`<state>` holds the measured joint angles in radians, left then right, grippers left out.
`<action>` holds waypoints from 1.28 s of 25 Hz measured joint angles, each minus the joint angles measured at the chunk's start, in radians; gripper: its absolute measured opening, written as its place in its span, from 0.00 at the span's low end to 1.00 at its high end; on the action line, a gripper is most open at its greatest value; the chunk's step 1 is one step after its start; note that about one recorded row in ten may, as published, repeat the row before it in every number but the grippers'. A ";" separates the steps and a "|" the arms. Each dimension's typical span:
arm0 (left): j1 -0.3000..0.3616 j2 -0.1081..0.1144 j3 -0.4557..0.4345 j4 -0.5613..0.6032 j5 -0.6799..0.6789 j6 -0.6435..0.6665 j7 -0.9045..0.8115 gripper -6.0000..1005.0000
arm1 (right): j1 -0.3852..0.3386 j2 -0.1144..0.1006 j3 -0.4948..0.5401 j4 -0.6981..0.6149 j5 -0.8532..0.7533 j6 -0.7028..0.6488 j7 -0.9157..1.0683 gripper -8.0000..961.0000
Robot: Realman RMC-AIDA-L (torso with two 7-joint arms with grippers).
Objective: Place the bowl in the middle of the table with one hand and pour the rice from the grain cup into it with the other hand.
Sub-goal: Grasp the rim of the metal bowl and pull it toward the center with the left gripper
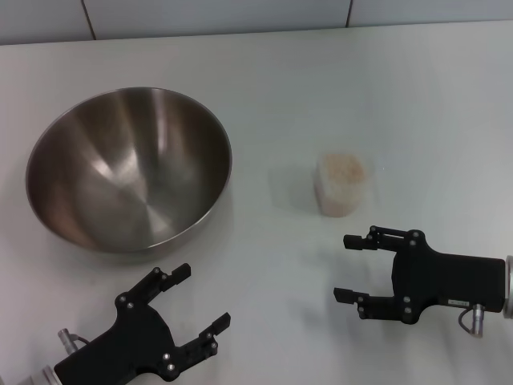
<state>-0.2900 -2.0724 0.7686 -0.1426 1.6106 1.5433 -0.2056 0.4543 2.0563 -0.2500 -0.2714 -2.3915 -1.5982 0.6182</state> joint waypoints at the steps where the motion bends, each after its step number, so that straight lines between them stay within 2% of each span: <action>1: 0.000 0.000 0.000 0.000 0.000 0.000 0.000 0.83 | 0.000 0.000 0.000 0.000 0.000 0.000 0.000 0.78; 13: 0.003 0.000 0.000 -0.001 0.000 0.025 0.005 0.82 | -0.001 0.004 0.000 0.000 0.000 0.001 -0.001 0.77; 14: 0.039 0.004 -0.004 0.016 -0.004 0.195 0.036 0.82 | -0.001 0.004 0.000 -0.001 0.000 0.001 -0.001 0.77; 17: 0.039 0.004 -0.004 0.016 -0.004 0.195 0.036 0.82 | -0.001 0.004 0.000 -0.001 0.000 0.006 -0.002 0.77; 18: 0.054 0.007 -0.044 0.023 -0.011 0.287 -0.010 0.82 | 0.000 0.004 0.000 -0.001 0.000 0.009 -0.002 0.77; 19: 0.054 0.007 -0.044 0.023 -0.011 0.287 -0.010 0.82 | 0.000 0.004 0.000 -0.001 0.000 0.012 -0.002 0.77; 20: 0.057 0.010 -0.188 0.071 -0.013 0.345 -0.211 0.82 | 0.001 0.005 0.000 0.000 0.000 0.014 -0.002 0.77; 21: 0.057 0.010 -0.188 0.071 -0.013 0.345 -0.211 0.82 | 0.002 0.005 0.000 0.000 0.000 0.015 -0.002 0.77; 22: 0.050 0.010 -0.276 0.137 -0.012 0.322 -0.381 0.82 | 0.002 0.005 0.000 0.000 0.000 0.015 -0.002 0.77; 25: 0.050 0.010 -0.276 0.137 -0.012 0.322 -0.381 0.81 | 0.003 0.005 0.000 0.000 0.000 0.015 -0.002 0.77; 26: 0.033 0.007 -0.370 0.324 -0.012 0.225 -0.708 0.81 | 0.003 0.005 0.000 0.000 0.000 0.015 -0.002 0.77; 27: 0.022 0.003 -0.383 0.441 -0.011 0.165 -0.839 0.80 | 0.003 0.005 0.000 0.000 0.000 0.015 -0.002 0.77; 28: 0.022 0.003 -0.383 0.441 -0.011 0.165 -0.839 0.80 | 0.003 0.005 0.000 0.000 0.001 0.015 -0.002 0.77; 29: 0.015 0.001 -0.383 0.521 -0.009 0.116 -0.923 0.80 | 0.003 0.005 0.000 0.000 0.002 0.013 -0.002 0.77; 30: 0.003 0.001 -0.342 0.656 0.007 0.000 -1.065 0.80 | 0.003 0.005 0.000 0.000 0.003 0.012 -0.002 0.77; 31: 0.003 0.001 -0.342 0.656 0.007 0.000 -1.065 0.79 | 0.003 0.005 0.000 0.000 0.003 0.011 -0.002 0.77; 32: 0.001 0.001 -0.300 0.721 0.017 -0.060 -1.127 0.79 | 0.003 0.005 0.000 0.000 0.003 0.009 -0.002 0.77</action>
<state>-0.2890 -2.0715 0.4691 0.5783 1.6279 1.4834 -1.3321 0.4571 2.0617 -0.2500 -0.2714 -2.3880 -1.5890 0.6166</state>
